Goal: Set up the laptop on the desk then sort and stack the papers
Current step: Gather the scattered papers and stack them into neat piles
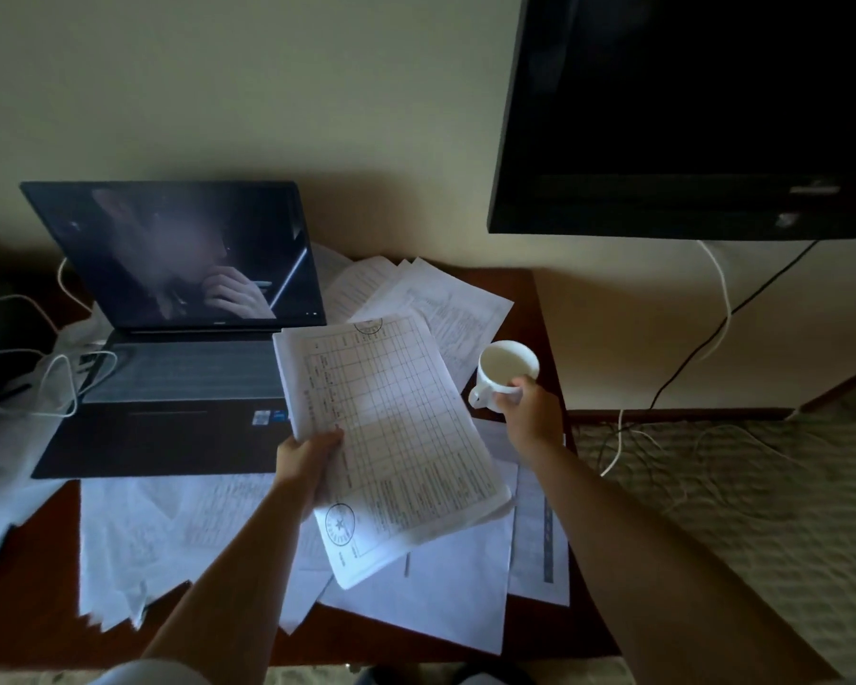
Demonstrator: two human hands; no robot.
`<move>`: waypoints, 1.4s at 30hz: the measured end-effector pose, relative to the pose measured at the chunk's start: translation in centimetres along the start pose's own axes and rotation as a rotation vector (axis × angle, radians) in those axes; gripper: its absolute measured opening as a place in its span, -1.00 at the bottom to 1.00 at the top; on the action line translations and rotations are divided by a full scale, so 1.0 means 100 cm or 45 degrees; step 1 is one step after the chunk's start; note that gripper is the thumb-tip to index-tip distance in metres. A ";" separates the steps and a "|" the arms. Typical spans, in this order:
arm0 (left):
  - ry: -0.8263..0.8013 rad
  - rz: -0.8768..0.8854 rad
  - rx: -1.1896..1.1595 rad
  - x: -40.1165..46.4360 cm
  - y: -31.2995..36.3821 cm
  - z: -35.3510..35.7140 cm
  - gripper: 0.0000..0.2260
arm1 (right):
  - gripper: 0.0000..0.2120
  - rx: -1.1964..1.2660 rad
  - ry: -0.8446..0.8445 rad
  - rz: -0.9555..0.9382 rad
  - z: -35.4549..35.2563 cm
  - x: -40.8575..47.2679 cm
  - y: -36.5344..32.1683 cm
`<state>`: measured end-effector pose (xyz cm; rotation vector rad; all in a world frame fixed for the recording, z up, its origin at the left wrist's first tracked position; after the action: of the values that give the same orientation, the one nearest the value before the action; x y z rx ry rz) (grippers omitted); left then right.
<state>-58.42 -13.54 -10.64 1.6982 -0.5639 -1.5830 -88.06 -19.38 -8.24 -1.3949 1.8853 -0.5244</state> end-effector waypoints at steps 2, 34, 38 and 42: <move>-0.003 -0.011 -0.004 0.003 -0.002 0.007 -0.88 | -0.67 0.028 0.005 0.008 0.000 0.008 0.006; 0.101 -0.025 0.198 -0.028 -0.051 -0.139 -0.76 | -0.40 -0.341 -0.284 0.165 0.155 -0.080 -0.031; 0.152 -0.021 0.154 -0.041 -0.059 -0.145 -0.74 | -0.30 -0.112 -0.172 0.349 0.159 -0.092 -0.035; 0.176 -0.040 0.168 -0.053 -0.071 -0.141 -0.74 | -0.60 0.511 -0.230 0.477 0.163 -0.088 -0.022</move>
<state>-46.53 -2.04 -12.92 1.9067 -0.5851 -1.4634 -73.05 -10.30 -14.69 -0.7801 1.7207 -0.5311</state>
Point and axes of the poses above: each hand's wrist, its own x-axis towards the middle knuckle, its own z-axis out of the palm, y = z × x, the point moved 5 cm from there along x, towards the middle knuckle, and after that the axes turned 12 degrees about -y, right-handed, at the moved point
